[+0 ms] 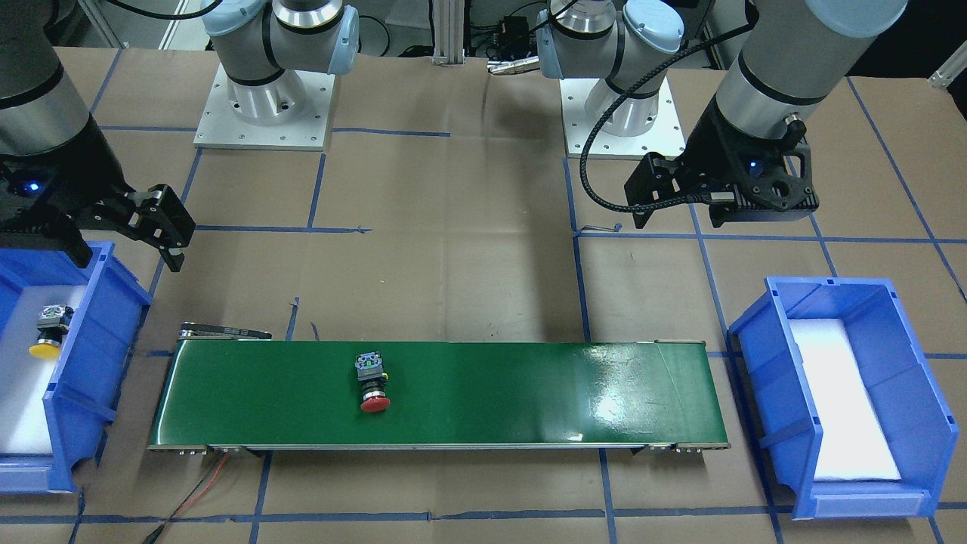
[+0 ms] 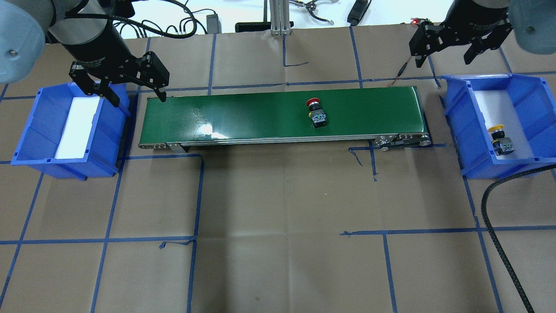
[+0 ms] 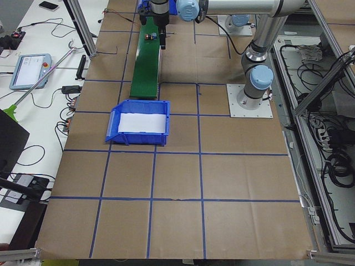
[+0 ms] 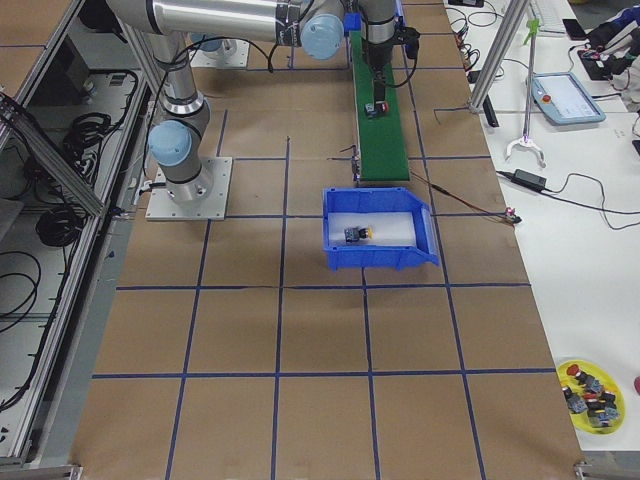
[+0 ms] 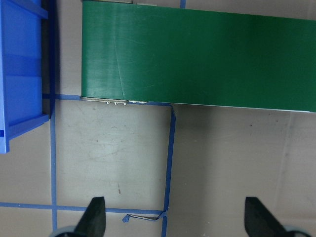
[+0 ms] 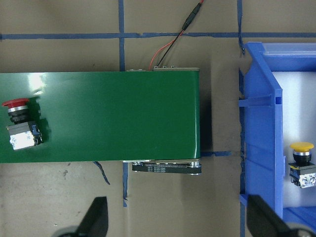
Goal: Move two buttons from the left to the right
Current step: 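Move the right gripper back over the conveyor and grasp the red button, then carry the red button with the right gripper into the blue bin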
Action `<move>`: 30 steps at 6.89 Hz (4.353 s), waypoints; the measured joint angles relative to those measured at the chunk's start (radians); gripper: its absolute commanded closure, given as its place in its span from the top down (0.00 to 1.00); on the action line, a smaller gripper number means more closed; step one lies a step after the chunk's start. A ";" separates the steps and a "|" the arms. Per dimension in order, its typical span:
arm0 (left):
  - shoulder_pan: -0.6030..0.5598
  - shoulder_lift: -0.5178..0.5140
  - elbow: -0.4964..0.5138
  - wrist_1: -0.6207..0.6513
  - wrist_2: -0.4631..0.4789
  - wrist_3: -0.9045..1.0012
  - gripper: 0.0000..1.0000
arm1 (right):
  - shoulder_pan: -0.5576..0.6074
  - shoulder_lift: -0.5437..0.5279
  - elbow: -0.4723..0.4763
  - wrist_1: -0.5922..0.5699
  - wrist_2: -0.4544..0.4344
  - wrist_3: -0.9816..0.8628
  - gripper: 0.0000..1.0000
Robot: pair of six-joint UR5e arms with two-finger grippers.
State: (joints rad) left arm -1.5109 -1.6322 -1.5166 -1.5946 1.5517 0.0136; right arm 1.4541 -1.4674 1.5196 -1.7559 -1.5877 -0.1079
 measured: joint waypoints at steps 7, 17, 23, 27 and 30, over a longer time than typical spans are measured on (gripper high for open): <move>0.000 0.006 0.005 0.003 0.018 -0.001 1.00 | 0.097 0.099 0.049 -0.131 0.054 0.047 0.99; 0.000 -0.001 0.013 0.006 0.016 -0.001 1.00 | 0.109 0.323 0.134 -0.408 0.066 0.120 0.99; 0.000 -0.003 0.013 0.007 0.015 -0.002 1.00 | 0.104 0.360 0.134 -0.364 0.031 0.094 0.06; 0.000 -0.002 0.013 0.008 0.016 -0.003 1.00 | 0.045 0.247 0.062 -0.146 -0.002 0.057 0.04; 0.000 -0.002 0.013 0.008 0.016 -0.002 1.00 | -0.148 0.215 -0.085 -0.028 0.000 -0.184 0.04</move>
State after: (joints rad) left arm -1.5110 -1.6338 -1.5033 -1.5861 1.5677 0.0111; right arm 1.3061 -1.2523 1.4345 -1.7837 -1.5879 -0.2918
